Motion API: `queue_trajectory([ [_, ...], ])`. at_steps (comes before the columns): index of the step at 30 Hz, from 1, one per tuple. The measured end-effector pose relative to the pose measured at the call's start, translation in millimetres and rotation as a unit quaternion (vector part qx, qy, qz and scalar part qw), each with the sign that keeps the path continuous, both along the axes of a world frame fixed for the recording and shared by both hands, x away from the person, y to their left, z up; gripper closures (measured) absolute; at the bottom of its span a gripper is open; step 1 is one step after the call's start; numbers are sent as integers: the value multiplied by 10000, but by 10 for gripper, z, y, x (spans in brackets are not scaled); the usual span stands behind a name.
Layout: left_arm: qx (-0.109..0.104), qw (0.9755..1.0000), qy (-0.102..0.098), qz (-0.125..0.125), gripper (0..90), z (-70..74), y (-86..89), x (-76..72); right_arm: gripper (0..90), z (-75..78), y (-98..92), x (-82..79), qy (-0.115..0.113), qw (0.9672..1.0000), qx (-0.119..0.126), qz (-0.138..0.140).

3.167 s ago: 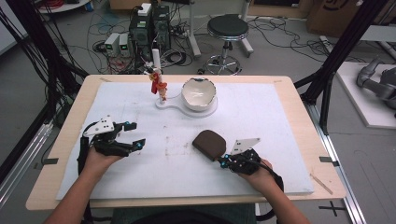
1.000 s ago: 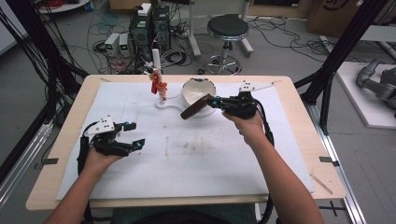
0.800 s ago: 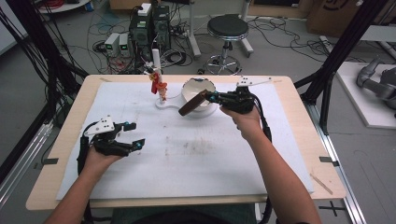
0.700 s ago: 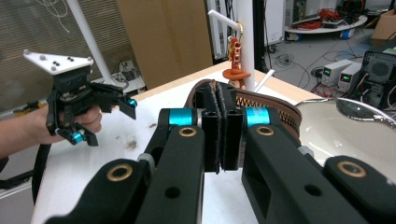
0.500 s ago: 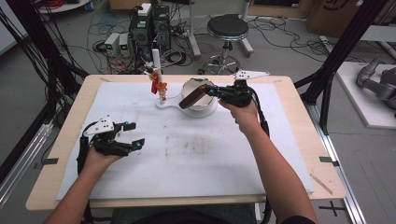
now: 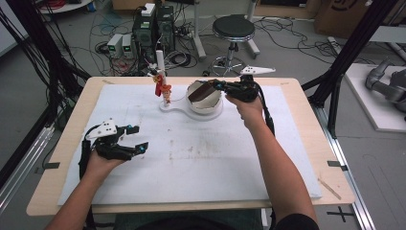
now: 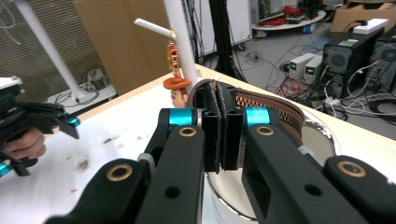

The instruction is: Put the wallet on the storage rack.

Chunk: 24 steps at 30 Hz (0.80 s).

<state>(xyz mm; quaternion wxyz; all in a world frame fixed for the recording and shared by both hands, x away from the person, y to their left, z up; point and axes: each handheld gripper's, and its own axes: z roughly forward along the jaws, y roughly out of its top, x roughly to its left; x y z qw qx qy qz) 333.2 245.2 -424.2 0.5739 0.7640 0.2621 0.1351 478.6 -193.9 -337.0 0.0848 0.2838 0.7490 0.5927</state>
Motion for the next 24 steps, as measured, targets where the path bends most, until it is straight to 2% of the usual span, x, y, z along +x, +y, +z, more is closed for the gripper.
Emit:
queue_trajectory([
  [11,6,10000,-8,-11,202,2,0,-3,900,-198,70,148,220,9990,-295,-258],
  [13,3,10000,-13,-11,202,3,-3,-6,900,-225,56,171,258,9989,-250,-318],
  [17,-10,10000,-13,-19,202,3,-3,-8,897,-270,25,212,289,9975,-432,-486],
  [19,-17,10000,-7,-24,202,1,2,-3,881,-275,20,213,301,9975,-406,-497],
  [21,-15,10000,-7,-20,202,2,2,-3,666,-265,29,208,261,9971,-355,-625],
  [24,-5,10000,-13,-16,202,4,-4,-7,590,-254,32,199,274,9968,-350,-659],
])
